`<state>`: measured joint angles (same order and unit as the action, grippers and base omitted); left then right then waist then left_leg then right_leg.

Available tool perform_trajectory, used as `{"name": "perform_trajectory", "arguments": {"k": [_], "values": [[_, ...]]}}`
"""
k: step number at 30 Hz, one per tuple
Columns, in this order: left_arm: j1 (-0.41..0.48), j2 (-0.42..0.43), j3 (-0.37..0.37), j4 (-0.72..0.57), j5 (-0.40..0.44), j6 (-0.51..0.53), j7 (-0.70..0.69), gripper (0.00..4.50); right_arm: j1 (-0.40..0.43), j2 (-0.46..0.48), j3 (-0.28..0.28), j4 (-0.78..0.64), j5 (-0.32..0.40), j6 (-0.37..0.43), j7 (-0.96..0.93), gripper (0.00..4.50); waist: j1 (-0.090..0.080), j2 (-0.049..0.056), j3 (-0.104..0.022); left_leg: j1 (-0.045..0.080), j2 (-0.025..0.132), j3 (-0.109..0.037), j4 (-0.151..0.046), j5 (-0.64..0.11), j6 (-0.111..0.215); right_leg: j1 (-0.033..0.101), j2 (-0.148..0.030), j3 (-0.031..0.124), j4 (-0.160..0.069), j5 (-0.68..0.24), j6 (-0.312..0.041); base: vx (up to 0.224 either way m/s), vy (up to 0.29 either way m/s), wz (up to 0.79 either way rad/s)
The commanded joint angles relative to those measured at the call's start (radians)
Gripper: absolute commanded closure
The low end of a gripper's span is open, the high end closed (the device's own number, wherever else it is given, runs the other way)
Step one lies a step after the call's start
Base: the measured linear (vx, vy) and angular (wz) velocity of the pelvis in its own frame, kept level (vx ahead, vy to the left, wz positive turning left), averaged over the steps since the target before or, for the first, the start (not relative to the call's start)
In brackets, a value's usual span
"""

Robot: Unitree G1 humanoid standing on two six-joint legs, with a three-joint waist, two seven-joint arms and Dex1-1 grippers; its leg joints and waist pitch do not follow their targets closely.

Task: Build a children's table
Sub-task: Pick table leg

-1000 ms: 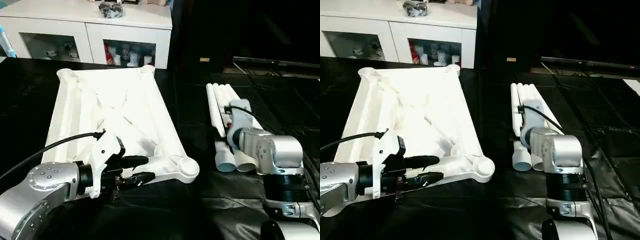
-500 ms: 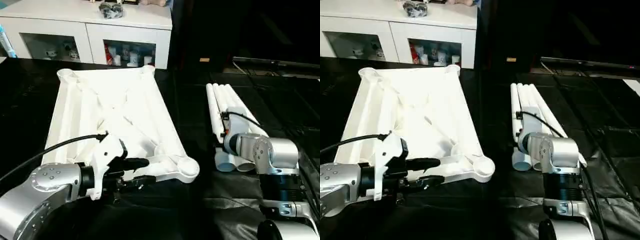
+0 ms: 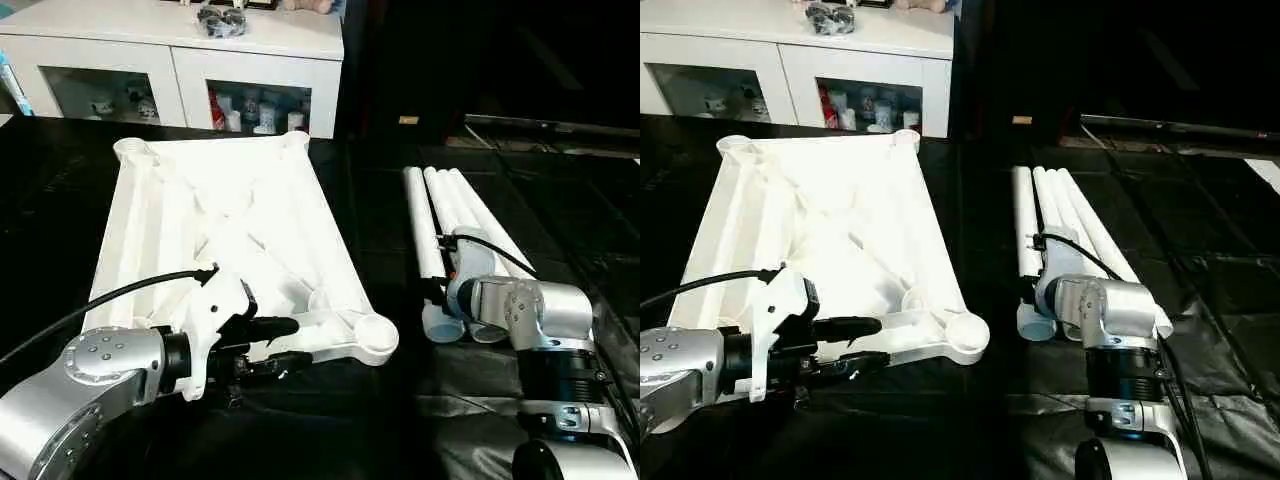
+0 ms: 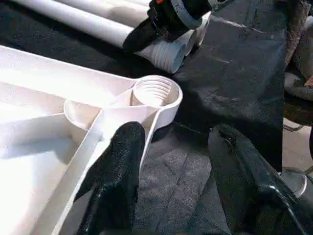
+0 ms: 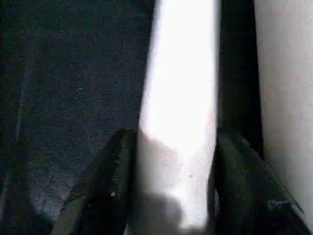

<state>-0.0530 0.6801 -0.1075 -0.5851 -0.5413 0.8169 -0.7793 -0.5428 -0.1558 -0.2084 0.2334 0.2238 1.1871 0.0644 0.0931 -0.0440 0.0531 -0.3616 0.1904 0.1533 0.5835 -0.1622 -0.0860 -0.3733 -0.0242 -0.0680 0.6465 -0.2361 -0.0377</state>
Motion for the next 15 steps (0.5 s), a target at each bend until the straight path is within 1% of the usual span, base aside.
{"name": "perform_trajectory", "arguments": {"k": [1, 6, 8, 9, 10, 11, 12, 13, 14, 15], "values": [[-0.008, -0.001, -0.013, -0.018, 0.012, -0.007, 0.008, 2.1, 0.003, 0.002, -0.012, 0.018, 0.002, 0.01, -0.004, 2.46, 0.004, 0.011, -0.05, 0.012, 0.031, -0.004, -0.065, -0.19, -0.075, 0.034, -0.099, 0.067, -0.094, -0.205, -0.046, 0.0, 0.0, 0.0], [-0.014, -0.008, -0.019, -0.015, 0.014, -0.01, 0.018, 2.1, -0.001, 0.004, -0.016, 0.026, -0.001, -0.003, -0.001, 2.57, 0.004, 0.009, -0.047, 0.016, 0.032, -0.005, -0.066, -0.221, -0.077, 0.031, -0.101, 0.067, -0.1, -0.263, -0.037, 0.0, 0.0, 0.0], [-0.02, -0.015, -0.015, -0.006, 0.015, -0.019, 0.023, 2.1, -0.002, 0.008, -0.027, 0.027, 0.0, -0.034, -0.002, 2.59, 0.004, 0.009, -0.047, 0.015, 0.032, -0.005, -0.067, -0.226, -0.077, 0.03, -0.101, 0.067, -0.101, -0.272, -0.036, 0.0, 0.0, 0.0], [-0.023, -0.026, -0.009, -0.001, 0.014, -0.023, 0.032, 2.1, -0.004, 0.015, -0.043, 0.016, 0.013, -0.071, 0.002, 2.59, 0.005, 0.011, -0.047, 0.016, 0.032, -0.005, -0.066, -0.23, -0.078, 0.03, -0.102, 0.067, -0.101, -0.279, -0.035, 0.0, 0.0, 0.0], [-0.024, -0.034, -0.005, 0.002, 0.013, -0.025, 0.039, 2.1, -0.005, 0.019, -0.054, 0.008, 0.023, -0.098, 0.004, 2.59, 0.004, 0.01, -0.048, 0.016, 0.033, -0.006, -0.066, -0.23, -0.077, 0.03, -0.102, 0.067, -0.101, -0.28, -0.036, 0.0, 0.0, 0.0], [-0.025, -0.049, 0.004, 0.005, 0.008, -0.031, 0.049, 2.1, -0.006, 0.018, -0.058, -0.01, 0.039, -0.13, 0.024, 2.59, 0.004, 0.014, -0.049, 0.015, 0.033, -0.007, -0.066, -0.224, -0.077, 0.031, -0.102, 0.066, -0.099, -0.266, -0.038, 0.0, 0.0, 0.0], [-0.025, -0.049, 0.004, 0.005, 0.008, -0.031, 0.049, 2.1, -0.006, 0.018, -0.058, -0.01, 0.039, -0.13, 0.024, 2.59, 0.003, 0.013, -0.049, 0.015, 0.033, -0.006, -0.066, -0.227, -0.075, 0.031, -0.101, 0.066, -0.1, -0.263, -0.039, 0.0, 0.0, 0.0], [-0.028, -0.058, 0.005, 0.009, 0.009, -0.034, 0.057, 2.1, -0.01, 0.025, -0.076, -0.018, 0.052, -0.151, 0.028, 2.59, 0.003, 0.011, -0.05, 0.014, 0.032, -0.004, -0.065, -0.217, -0.071, 0.033, -0.099, 0.068, -0.099, -0.241, -0.041, 0.0, 0.0, 0.0], [-0.031, -0.064, 0.005, 0.012, 0.011, -0.036, 0.062, 2.1, -0.012, 0.031, -0.09, -0.024, 0.062, -0.165, 0.03, 2.59, 0.005, 0.011, -0.05, 0.015, 0.032, -0.005, -0.065, -0.212, -0.07, 0.032, -0.1, 0.067, -0.098, -0.237, -0.043, 0.0, 0.0, 0.0], [-0.037, -0.075, 0.004, 0.021, 0.015, -0.042, 0.072, 2.1, -0.014, 0.035, -0.104, -0.034, 0.077, -0.185, 0.042, 2.59, 0.005, 0.01, -0.051, 0.012, 0.032, -0.004, -0.064, -0.2, -0.067, 0.035, -0.099, 0.068, -0.096, -0.218, -0.043, 0.0, 0.0, 0.0]]}}
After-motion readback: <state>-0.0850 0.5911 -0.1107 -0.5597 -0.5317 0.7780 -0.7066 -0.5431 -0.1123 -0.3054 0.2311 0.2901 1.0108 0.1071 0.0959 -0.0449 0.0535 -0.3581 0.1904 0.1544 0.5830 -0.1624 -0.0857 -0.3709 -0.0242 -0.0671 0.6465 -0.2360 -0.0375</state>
